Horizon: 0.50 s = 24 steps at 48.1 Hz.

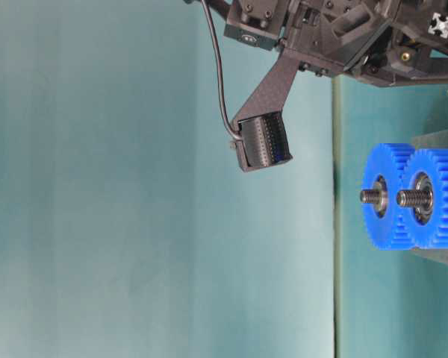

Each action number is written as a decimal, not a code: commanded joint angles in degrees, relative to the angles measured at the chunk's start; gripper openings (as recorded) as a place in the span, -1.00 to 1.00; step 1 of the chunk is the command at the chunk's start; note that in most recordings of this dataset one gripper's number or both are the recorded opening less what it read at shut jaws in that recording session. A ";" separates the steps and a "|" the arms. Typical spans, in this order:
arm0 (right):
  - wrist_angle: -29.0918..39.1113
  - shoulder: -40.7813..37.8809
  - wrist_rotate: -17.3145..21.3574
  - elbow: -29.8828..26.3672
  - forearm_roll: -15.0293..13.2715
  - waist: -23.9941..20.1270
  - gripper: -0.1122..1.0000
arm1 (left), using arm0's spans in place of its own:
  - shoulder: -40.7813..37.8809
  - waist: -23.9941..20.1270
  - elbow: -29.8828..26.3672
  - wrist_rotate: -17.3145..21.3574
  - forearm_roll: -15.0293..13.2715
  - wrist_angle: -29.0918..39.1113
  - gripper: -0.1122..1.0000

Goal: Insert the washer onto the shaft.
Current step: 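Grasp the lower silver washer with the right gripper and lift it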

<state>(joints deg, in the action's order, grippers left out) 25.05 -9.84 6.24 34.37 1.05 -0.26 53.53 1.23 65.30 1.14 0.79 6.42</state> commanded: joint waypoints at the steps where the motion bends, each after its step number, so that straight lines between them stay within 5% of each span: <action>1: 0.70 2.11 0.62 -0.62 0.18 -0.18 -0.19 | 0.09 -0.09 -1.58 -0.09 0.00 -0.18 -0.79; 24: 13.01 8.88 0.18 -12.22 0.09 -0.62 -0.19 | 0.26 -0.09 -1.41 -0.09 0.00 -0.18 -0.79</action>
<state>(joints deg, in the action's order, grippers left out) 37.18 -2.72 6.24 25.66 1.05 -0.62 54.05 1.23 65.21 1.14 0.70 6.50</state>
